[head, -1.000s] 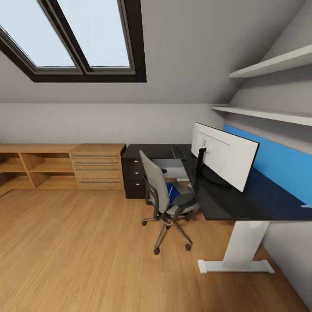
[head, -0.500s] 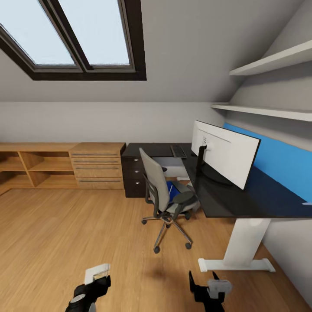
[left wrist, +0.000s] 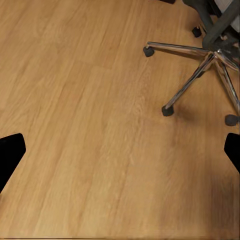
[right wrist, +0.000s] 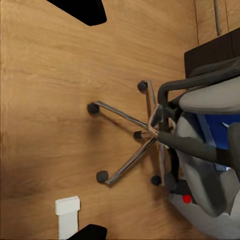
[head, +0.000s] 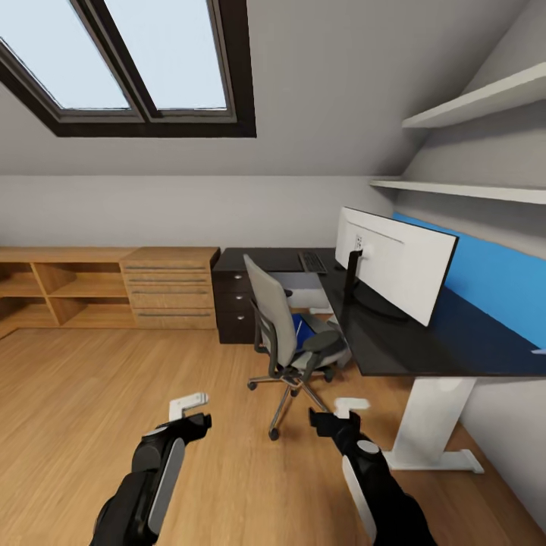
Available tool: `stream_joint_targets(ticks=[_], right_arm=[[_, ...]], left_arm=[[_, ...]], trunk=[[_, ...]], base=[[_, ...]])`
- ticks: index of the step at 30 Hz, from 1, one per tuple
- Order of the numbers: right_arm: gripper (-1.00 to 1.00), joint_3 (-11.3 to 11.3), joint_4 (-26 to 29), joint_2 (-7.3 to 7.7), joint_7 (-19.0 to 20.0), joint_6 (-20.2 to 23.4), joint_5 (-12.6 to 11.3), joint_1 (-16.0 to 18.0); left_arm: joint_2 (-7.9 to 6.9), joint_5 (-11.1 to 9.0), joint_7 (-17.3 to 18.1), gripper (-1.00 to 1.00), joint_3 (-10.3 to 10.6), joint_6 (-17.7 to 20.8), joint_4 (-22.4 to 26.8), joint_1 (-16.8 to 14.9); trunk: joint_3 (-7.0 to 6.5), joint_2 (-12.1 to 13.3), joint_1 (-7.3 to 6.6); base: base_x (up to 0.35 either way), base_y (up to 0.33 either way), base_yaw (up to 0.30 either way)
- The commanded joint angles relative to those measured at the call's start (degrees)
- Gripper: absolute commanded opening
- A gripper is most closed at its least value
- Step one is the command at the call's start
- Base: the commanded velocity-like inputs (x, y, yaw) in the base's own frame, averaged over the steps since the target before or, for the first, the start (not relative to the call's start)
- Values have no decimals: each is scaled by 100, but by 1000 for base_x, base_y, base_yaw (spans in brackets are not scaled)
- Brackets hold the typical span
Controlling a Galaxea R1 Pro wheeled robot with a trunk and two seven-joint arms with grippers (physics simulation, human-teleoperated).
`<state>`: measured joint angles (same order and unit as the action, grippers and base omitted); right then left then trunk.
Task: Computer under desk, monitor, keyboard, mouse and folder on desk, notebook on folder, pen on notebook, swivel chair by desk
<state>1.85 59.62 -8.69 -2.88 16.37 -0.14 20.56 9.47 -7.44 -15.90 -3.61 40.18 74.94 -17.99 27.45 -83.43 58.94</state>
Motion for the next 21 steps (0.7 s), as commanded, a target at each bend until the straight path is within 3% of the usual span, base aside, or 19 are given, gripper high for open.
stream_joint_targets(ticks=[1, 5, 6, 10, 15, 21], right_arm=[[100, 11, -173, 3, -28, 52, -2, 100], [100, 3, -1378, 26, -27, -398, 11, 506], [100, 2, -1894, 53, -29, -714, 15, 706], [100, 1, -2868, 137, -45, -1245, 20, 1189], [100, -12, -3263, 187, -62, -1398, 14, 1460], [100, -52, -2900, 202, -61, -1080, 9, 1503]], left_arm=[[5, -77, -42, 100, -2, 17, -57, -15], [4, -122, -32, 100, 6, -18, -247, -42], [3, -130, -27, 100, 7, -28, -234, -47], [3, -139, -25, 100, 9, -36, 34, -63], [2, -143, -22, 100, 10, -21, 692, 113], [2, -143, -19, 100, 10, -5, 932, 279]], trunk=[[25, -46, 22], [97, -206, 110], [115, -246, 132], [187, -407, 220], [276, -607, 330], [384, -848, 462]], base=[[0, 0, 0], [0, 0, 0], [0, 0, 0], [0, 0, 0], [0, 0, 0], [0, 0, 0]])
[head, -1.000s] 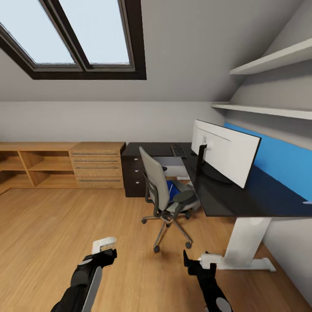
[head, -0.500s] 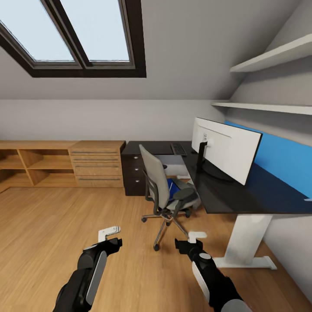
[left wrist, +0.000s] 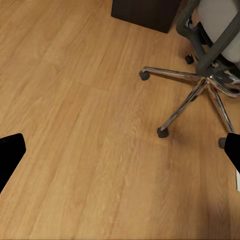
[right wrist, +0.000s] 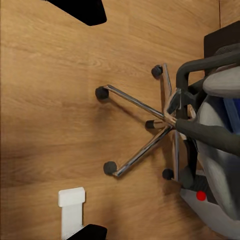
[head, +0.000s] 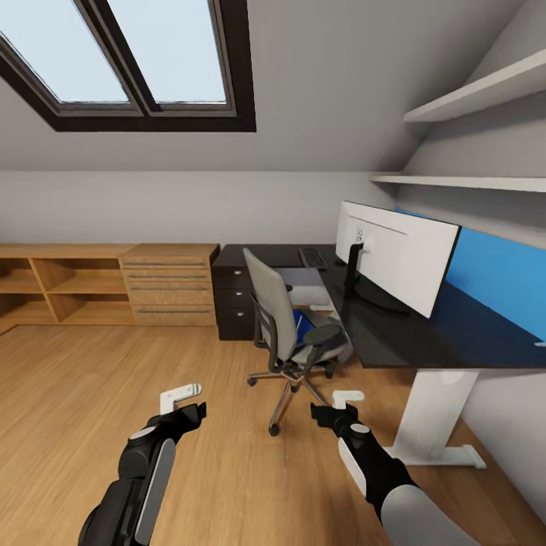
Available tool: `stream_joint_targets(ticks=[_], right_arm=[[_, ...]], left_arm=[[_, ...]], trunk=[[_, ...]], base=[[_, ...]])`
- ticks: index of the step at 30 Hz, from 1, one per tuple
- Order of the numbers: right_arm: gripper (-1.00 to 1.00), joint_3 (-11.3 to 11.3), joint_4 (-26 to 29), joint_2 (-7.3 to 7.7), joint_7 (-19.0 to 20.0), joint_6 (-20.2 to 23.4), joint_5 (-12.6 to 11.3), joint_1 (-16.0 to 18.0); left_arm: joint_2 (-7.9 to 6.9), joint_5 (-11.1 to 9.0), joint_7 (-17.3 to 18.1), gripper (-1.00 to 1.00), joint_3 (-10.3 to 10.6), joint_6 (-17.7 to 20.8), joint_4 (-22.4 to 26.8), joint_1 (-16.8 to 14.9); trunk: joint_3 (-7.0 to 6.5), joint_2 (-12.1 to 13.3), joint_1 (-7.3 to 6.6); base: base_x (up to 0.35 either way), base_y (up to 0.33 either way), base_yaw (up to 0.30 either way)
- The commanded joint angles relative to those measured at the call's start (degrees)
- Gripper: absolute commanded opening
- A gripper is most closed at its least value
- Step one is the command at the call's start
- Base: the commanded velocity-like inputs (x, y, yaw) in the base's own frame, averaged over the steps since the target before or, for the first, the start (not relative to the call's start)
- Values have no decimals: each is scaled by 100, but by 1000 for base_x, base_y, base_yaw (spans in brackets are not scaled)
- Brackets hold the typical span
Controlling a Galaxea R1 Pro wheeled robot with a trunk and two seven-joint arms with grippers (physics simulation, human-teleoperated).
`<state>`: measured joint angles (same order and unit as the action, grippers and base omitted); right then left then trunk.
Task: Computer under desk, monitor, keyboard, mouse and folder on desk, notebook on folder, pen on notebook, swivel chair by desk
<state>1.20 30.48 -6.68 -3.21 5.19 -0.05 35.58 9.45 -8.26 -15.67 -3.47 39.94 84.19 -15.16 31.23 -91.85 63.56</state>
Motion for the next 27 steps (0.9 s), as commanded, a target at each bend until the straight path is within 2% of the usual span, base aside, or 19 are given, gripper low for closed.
stream_joint_targets(ticks=[1, 3, 4, 9, 10, 11, 20, 27], right_arm=[[100, 9, 166, 4, -26, 122, -2, 0], [100, 6, 395, 8, -22, 261, -3, -7], [100, 4, 728, 12, -15, 423, -4, -20], [100, -4, 865, 15, -16, 468, -4, -24], [100, -57, 892, 17, -14, 471, -4, -25], [100, -325, 1173, 10, -13, 474, -5, -62], [100, -382, 1358, 9, -13, 472, -4, -186], [100, -384, 1363, 9, -13, 468, -4, -191]], left_arm=[[3, -63, -41, 100, -4, 21, 27, 6], [2, -67, -43, 100, -4, 22, 44, 14], [3, -69, -47, 100, -4, 23, 99, 25], [4, -70, -58, 100, -4, 15, 192, 37], [4, -70, -62, 100, -4, 15, 202, 38], [2, -70, -62, 100, -4, 14, 217, 40], [0, -63, -67, 100, -4, 13, 229, 40], [-1, -62, -67, 100, -4, 7, 230, 41]], trunk=[[25, -45, 22], [61, -125, 66], [79, -165, 88], [168, -366, 198], [186, -406, 220], [204, -446, 242], [358, -807, 440], [437, -1088, 593]], base=[[0, 0, 0], [0, 0, 0], [0, 0, 0], [0, 0, 0], [0, 0, 0], [0, 0, 0], [0, 0, -6], [0, 0, -122]])
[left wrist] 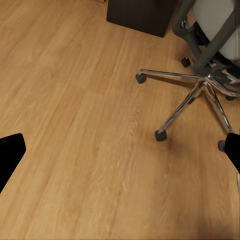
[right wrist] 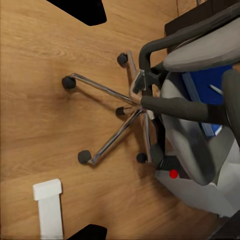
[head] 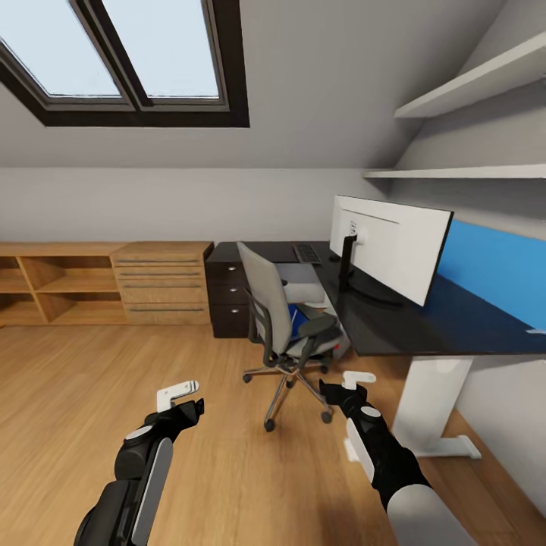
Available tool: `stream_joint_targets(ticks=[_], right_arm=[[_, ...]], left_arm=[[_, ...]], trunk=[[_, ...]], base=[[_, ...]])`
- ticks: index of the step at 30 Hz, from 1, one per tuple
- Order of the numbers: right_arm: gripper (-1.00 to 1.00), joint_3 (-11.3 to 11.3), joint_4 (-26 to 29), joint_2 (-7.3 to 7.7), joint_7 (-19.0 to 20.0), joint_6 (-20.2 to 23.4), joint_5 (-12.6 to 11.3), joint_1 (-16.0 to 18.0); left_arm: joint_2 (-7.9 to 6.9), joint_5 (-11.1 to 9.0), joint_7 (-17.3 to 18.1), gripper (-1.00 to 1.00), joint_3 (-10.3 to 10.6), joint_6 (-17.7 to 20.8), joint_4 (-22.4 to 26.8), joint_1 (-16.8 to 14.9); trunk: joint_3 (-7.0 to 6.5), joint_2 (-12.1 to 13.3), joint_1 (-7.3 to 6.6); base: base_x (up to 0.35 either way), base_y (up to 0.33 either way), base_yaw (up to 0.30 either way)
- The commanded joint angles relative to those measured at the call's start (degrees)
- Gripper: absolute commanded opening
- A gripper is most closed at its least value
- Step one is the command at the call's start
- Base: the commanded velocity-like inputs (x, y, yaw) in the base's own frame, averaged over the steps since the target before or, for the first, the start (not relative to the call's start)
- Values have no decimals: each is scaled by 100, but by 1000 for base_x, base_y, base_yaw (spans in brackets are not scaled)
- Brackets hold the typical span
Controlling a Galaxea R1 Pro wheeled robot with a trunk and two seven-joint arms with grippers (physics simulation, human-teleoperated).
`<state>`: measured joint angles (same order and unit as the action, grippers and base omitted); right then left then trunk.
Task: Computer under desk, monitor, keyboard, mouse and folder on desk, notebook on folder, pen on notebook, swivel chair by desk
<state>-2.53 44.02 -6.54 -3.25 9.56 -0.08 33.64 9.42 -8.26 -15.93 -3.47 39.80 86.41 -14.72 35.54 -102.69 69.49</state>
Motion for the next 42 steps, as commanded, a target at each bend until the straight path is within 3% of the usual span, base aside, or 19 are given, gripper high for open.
stream_joint_targets(ticks=[1, 42], right_arm=[[100, -10, 9, -5, -9, 33, -1, 3], [100, -10, -2, -5, -9, -1, 31, -7]], left_arm=[[2, -62, -42, 100, -4, 20, 8, -4], [-19, -43, -59, 100, -5, -6, -1, -3]], trunk=[[17, -45, 22], [715, -1689, 923]], base=[[0, 0, -165], [0, 0, -23]])
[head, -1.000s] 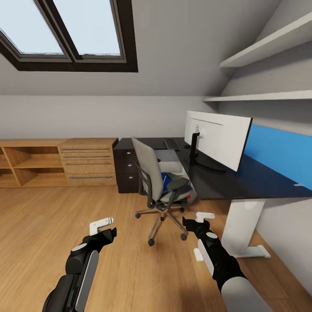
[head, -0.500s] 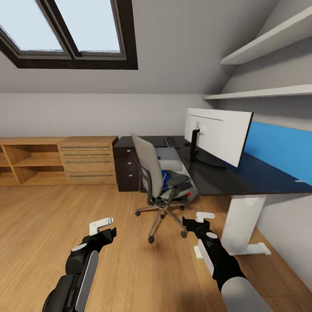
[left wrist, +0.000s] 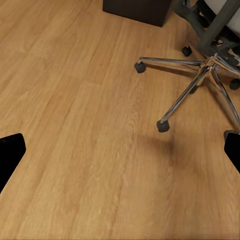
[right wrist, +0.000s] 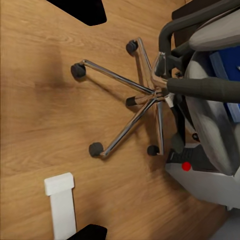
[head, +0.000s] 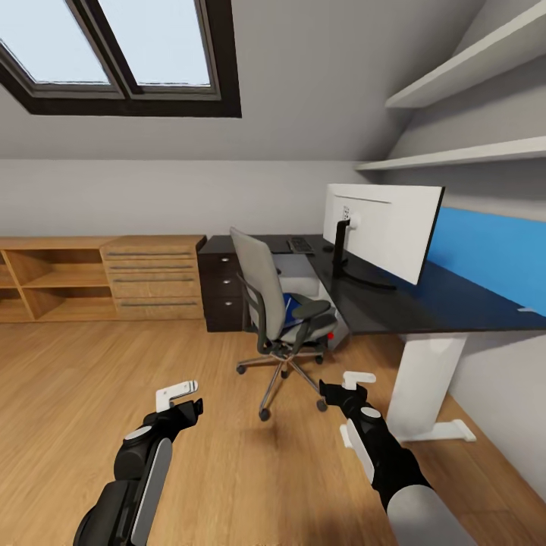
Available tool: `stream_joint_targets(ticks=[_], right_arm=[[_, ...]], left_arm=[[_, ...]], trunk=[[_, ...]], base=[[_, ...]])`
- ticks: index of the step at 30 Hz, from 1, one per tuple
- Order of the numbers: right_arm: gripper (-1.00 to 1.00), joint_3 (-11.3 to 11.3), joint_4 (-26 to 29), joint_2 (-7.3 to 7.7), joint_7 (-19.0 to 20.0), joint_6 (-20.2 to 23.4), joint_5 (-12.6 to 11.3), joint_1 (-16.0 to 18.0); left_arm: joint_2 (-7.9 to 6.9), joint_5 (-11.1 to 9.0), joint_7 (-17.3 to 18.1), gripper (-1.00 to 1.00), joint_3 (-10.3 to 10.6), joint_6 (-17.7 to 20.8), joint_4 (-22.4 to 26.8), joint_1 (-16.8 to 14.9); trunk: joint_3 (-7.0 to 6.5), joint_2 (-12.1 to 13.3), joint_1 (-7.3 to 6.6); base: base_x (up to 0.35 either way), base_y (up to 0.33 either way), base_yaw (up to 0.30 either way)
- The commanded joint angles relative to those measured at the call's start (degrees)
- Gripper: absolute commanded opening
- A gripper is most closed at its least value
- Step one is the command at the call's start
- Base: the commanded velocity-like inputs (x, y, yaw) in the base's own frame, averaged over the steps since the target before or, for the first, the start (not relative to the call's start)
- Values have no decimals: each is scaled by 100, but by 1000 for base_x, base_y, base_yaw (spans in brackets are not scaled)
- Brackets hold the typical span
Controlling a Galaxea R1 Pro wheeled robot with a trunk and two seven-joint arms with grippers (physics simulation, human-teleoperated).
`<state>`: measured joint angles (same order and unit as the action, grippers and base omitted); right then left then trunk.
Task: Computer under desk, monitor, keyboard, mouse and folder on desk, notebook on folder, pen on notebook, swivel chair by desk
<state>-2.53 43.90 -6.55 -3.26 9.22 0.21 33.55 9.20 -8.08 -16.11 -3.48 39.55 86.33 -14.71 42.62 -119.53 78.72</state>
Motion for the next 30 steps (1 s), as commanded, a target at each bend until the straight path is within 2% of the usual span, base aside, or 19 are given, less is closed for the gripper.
stream_joint_targets(ticks=[1, 30], right_arm=[[100, -9, 8, -5, -8, 34, 0, 2], [100, -2, 5, -5, 1, 12, 14, -26]], left_arm=[[3, -61, -42, 100, -5, 22, 6, -5], [3, -61, -42, 100, -7, 27, 6, -4]], trunk=[[25, -44, 22], [545, -1208, 659]], base=[[0, 0, 0], [0, 0, 0]])
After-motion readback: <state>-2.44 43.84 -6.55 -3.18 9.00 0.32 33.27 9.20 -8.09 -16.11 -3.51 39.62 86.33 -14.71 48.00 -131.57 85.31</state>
